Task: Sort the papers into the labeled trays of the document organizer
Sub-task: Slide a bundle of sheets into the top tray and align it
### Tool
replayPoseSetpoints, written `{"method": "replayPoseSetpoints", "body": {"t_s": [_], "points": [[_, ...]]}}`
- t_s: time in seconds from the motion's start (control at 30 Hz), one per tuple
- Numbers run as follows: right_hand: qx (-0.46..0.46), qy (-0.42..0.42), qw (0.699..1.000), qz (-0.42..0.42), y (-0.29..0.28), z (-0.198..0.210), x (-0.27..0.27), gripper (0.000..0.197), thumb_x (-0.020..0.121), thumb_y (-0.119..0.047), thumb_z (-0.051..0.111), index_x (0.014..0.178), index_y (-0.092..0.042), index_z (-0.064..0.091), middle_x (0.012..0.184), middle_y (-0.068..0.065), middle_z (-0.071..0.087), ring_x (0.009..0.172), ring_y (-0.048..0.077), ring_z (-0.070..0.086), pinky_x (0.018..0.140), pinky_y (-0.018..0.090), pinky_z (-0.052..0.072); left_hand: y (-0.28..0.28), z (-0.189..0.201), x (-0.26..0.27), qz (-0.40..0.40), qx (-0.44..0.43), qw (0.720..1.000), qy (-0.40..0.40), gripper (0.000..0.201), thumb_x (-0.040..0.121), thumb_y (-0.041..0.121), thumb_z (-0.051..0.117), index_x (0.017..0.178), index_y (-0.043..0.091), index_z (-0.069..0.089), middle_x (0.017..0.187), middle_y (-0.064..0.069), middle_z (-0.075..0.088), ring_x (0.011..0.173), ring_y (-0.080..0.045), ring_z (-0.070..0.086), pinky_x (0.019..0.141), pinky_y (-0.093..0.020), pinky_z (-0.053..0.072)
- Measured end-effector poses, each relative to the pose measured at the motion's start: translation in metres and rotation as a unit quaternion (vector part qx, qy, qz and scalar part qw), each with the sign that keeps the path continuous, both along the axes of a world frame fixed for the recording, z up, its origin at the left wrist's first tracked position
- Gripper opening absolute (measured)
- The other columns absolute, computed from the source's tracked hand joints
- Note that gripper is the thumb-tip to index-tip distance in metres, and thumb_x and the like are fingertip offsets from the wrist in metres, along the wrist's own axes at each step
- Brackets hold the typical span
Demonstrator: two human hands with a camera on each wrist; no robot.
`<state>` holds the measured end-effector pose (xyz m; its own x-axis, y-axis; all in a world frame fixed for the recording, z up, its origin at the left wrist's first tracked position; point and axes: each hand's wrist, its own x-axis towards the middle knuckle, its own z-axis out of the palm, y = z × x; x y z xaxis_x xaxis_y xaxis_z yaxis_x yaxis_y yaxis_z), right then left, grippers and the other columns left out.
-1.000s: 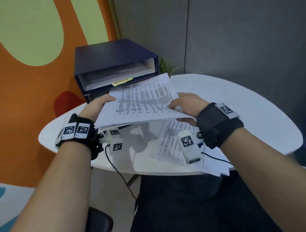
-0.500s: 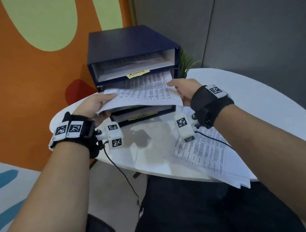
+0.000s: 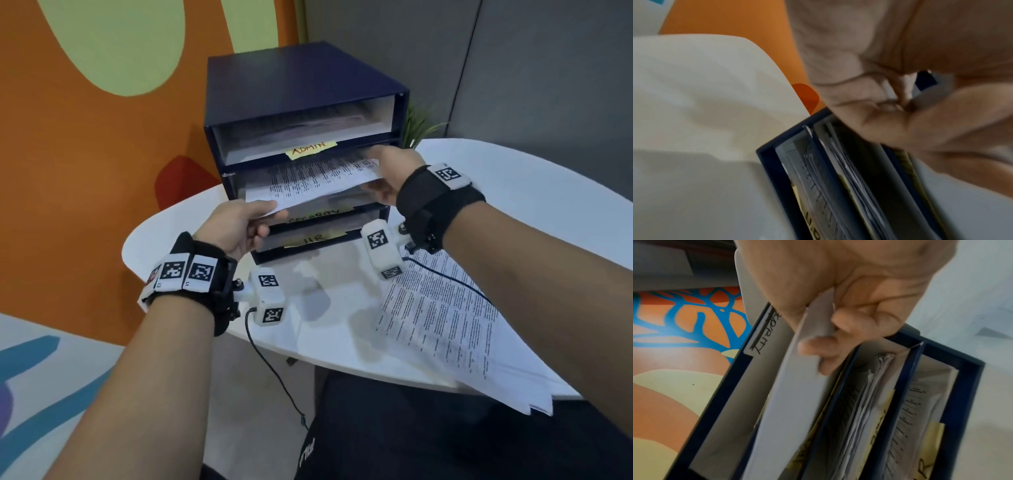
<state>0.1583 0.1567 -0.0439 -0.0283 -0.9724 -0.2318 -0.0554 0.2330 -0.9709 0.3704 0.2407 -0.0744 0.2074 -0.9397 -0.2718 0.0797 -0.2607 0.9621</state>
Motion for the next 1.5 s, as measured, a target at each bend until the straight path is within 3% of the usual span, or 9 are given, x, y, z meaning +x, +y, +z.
{"method": "replayPoseSetpoints", "body": {"t_s": [0.13, 0.3, 0.5, 0.67, 0.77, 0.9, 1.13, 1.37, 1.5], "points": [[0.041, -0.007, 0.999, -0.003, 0.002, -0.019, -0.019, 0.013, 0.084, -0.012, 0.060, 0.096, -0.010, 0.057, 0.053, 0.004, 0.053, 0.033, 0.009, 0.049, 0.041, 0.017, 0.029, -0.005, -0.002, -0.010, -0.098, -0.018, 0.995, -0.027, 0.008, 0.092, 0.006, 0.055, 0.097, 0.010, 0.060, 0.070, -0.002, 0.070, 0.037, -0.006, 0.041, 0.035, -0.014, 0.035], [0.031, -0.066, 0.997, 0.008, 0.017, -0.030, -0.038, 0.011, 0.085, -0.004, 0.060, 0.091, -0.014, 0.059, 0.074, 0.005, 0.054, 0.036, 0.008, 0.043, 0.039, 0.017, 0.030, 0.000, 0.001, -0.016, -0.145, -0.072, 0.986, 0.028, 0.016, 0.071, 0.001, 0.064, 0.080, 0.015, 0.066, 0.077, 0.000, 0.067, 0.056, -0.009, 0.056, 0.041, -0.017, 0.041], [0.016, -0.164, 0.986, 0.008, 0.016, -0.027, -0.020, 0.023, 0.093, 0.001, 0.051, 0.111, -0.013, 0.055, 0.089, 0.010, 0.067, 0.058, 0.016, 0.067, 0.040, 0.018, 0.043, -0.005, 0.002, -0.011, -0.065, -0.103, 0.985, 0.125, 0.023, 0.075, 0.018, 0.069, 0.095, 0.012, 0.058, 0.096, -0.007, 0.069, 0.073, -0.017, 0.070, 0.052, -0.022, 0.052], [0.004, -0.219, 0.974, -0.048, -0.003, -0.018, 0.011, 0.044, 0.093, 0.006, 0.050, 0.136, 0.004, 0.040, 0.116, 0.020, 0.054, 0.076, 0.022, 0.060, 0.051, 0.023, 0.056, -0.003, -0.003, -0.006, 0.014, -0.106, 0.983, 0.147, 0.005, 0.090, 0.018, 0.062, 0.086, 0.017, 0.061, 0.094, -0.006, 0.075, 0.075, -0.016, 0.070, 0.055, -0.019, 0.055], [0.001, -0.275, 0.959, -0.066, -0.007, -0.015, 0.024, 0.028, 0.087, 0.013, 0.053, 0.115, 0.011, 0.053, 0.106, 0.025, 0.057, 0.089, 0.034, 0.063, 0.058, 0.034, 0.060, -0.007, -0.005, -0.006, 0.001, -0.105, 0.982, 0.155, 0.011, 0.092, 0.017, 0.061, 0.100, 0.010, 0.058, 0.109, -0.008, 0.074, 0.077, -0.013, 0.072, 0.057, -0.017, 0.056], [0.033, -0.267, 0.963, -0.025, -0.004, -0.020, 0.025, 0.013, 0.086, 0.008, 0.059, 0.098, 0.005, 0.058, 0.091, 0.020, 0.061, 0.072, 0.028, 0.065, 0.053, 0.025, 0.057, -0.013, -0.005, -0.014, 0.016, -0.100, 0.979, 0.175, 0.014, 0.098, 0.021, 0.054, 0.100, 0.010, 0.062, 0.097, -0.004, 0.076, 0.084, -0.013, 0.073, 0.059, -0.017, 0.057], [-0.006, -0.281, 0.959, -0.043, -0.012, -0.011, 0.039, 0.021, 0.088, 0.013, 0.050, 0.107, 0.006, 0.050, 0.094, 0.017, 0.055, 0.082, 0.023, 0.062, 0.067, 0.026, 0.059, -0.029, -0.006, -0.030, 0.111, -0.052, 0.981, 0.149, 0.023, 0.101, 0.024, 0.051, 0.092, 0.007, 0.064, 0.080, 0.001, 0.076, 0.050, 0.000, 0.063, 0.042, -0.011, 0.047], [0.053, -0.166, 0.985, -0.006, -0.015, -0.031, 0.038, 0.016, 0.094, -0.003, 0.053, 0.106, 0.006, 0.054, 0.078, 0.013, 0.074, 0.042, 0.008, 0.060, 0.036, 0.017, 0.046, -0.038, -0.002, -0.032, 0.158, -0.027, 0.974, 0.161, 0.016, 0.096, 0.024, 0.059, 0.087, 0.013, 0.066, 0.083, 0.003, 0.077, 0.046, 0.001, 0.059, 0.035, -0.010, 0.037], [0.034, -0.237, 0.971, -0.022, -0.032, -0.022, 0.035, 0.033, 0.099, -0.013, 0.046, 0.128, 0.001, 0.052, 0.066, 0.003, 0.073, 0.066, 0.016, 0.071, 0.062, 0.029, 0.057, -0.038, 0.001, -0.033, 0.159, -0.052, 0.969, 0.181, 0.009, 0.096, 0.021, 0.056, 0.092, 0.014, 0.061, 0.092, 0.000, 0.077, 0.045, 0.000, 0.056, 0.036, -0.010, 0.034]]}}
